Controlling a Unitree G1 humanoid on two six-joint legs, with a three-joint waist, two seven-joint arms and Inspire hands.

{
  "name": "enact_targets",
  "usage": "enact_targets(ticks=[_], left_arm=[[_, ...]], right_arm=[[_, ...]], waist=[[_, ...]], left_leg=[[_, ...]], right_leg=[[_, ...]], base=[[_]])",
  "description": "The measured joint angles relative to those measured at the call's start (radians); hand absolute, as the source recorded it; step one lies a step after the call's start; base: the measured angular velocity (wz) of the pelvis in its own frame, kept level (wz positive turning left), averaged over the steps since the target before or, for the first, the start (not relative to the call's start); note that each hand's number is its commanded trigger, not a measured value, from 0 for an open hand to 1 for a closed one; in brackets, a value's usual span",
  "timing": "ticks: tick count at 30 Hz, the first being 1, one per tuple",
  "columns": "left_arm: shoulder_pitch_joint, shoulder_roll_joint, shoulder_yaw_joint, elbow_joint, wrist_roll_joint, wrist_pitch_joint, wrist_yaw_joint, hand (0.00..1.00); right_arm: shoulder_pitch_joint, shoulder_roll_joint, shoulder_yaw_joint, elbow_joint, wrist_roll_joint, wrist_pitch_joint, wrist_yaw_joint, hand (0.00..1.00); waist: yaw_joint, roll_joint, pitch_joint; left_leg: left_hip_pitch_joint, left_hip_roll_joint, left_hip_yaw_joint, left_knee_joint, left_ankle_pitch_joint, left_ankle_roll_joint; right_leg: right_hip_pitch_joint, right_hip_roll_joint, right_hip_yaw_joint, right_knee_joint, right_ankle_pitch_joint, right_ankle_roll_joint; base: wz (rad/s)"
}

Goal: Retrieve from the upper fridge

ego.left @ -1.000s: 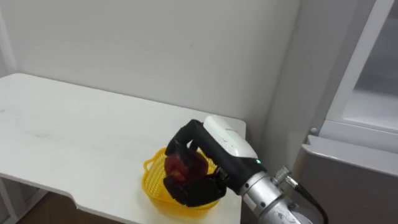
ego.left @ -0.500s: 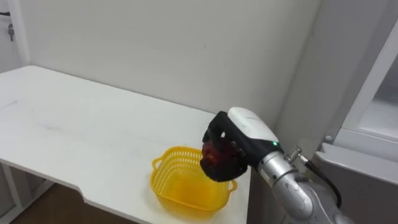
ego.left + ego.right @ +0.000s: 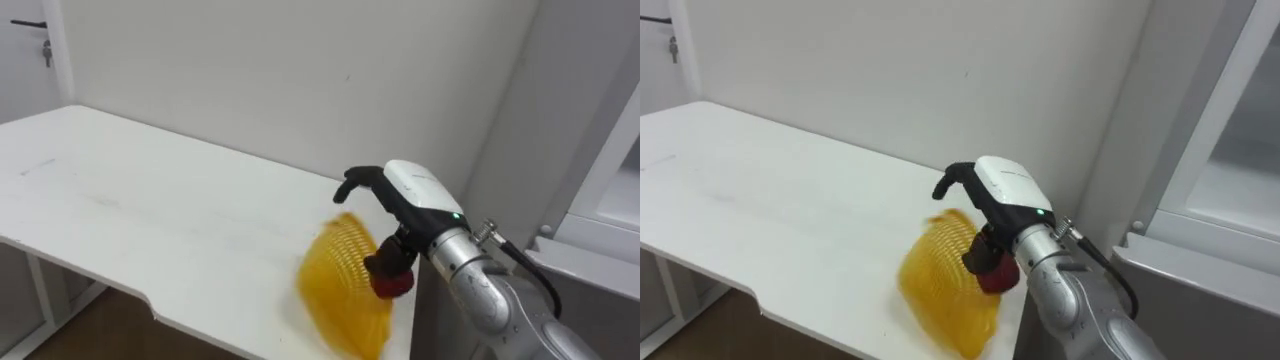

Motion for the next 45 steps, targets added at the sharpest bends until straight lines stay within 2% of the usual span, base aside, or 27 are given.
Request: enact_targets(ticks=[8,23,30,36,40,42,45], left_arm=[[0.0,0.024,-0.009,0.0,0.0,0.0,-0.013,0.0],[0.0,0.025,-0.006,0.0,0.0,0.001,-0.017,0.0],[0.0,0.025,-0.006,0.0,0.0,0.002,-0.015,0.0],[0.001,0.02,-0.004,-0.001,0.001,0.018,-0.013,0.0],[0.006,0.01,-0.004,-0.002,0.0,0.017,0.001,0.0],[0.013,0.003,0.006,-0.003,0.001,0.016,0.006,0.0],[0.015,-0.003,0.024,-0.003,0.001,0.015,0.013,0.0]], right_arm=[[0.0,0.006,0.005,0.0,0.0,0.004,0.002,0.0],[0.0,0.008,0.005,-0.013,0.0,0.004,0.002,0.0],[0.0,0.008,0.005,-0.013,0.001,0.004,0.002,0.0],[0.0,0.01,-0.013,-0.061,0.015,0.005,-0.001,0.0],[0.0,0.005,-0.037,-0.155,0.074,0.002,-0.035,0.0],[0.007,0.006,-0.044,-0.213,0.105,0.002,-0.046,0.0],[0.024,0.008,-0.066,-0.326,0.193,-0.021,-0.052,0.0]], waist=[[0.001,-0.013,0.0009],[0.002,-0.009,0.0028],[0.001,-0.005,0.0007],[-0.003,0.008,-0.0021],[-0.005,0.029,-0.006],[-0.012,0.041,-0.0109],[-0.031,0.053,-0.009]], left_leg=[[-0.001,-0.002,-0.001,0.001,0.0,0.0],[-0.002,-0.002,-0.001,0.0,0.0,0.0],[-0.002,-0.002,-0.001,0.001,0.0,0.0],[0.0,-0.002,0.003,0.007,0.0,0.0],[0.011,-0.001,0.012,0.005,0.001,0.0],[0.018,-0.001,0.013,-0.001,0.001,0.001],[0.029,-0.001,0.018,-0.002,0.001,0.0]], right_leg=[[0.001,-0.001,0.0,0.0,0.0,0.0],[0.0,0.001,0.008,0.0,0.0,0.0],[0.0,0.001,0.008,0.0,0.0,0.0],[0.0,0.0,0.007,0.0,0.0,0.0],[0.006,0.0,0.02,0.0,0.0,0.0],[0.012,0.0,0.026,-0.002,0.0,0.0],[0.02,0.002,0.033,-0.001,0.0,0.0]], base=[[0.0],[0.0],[0.0],[0.0],[-0.05],[-0.03],[0.0]])
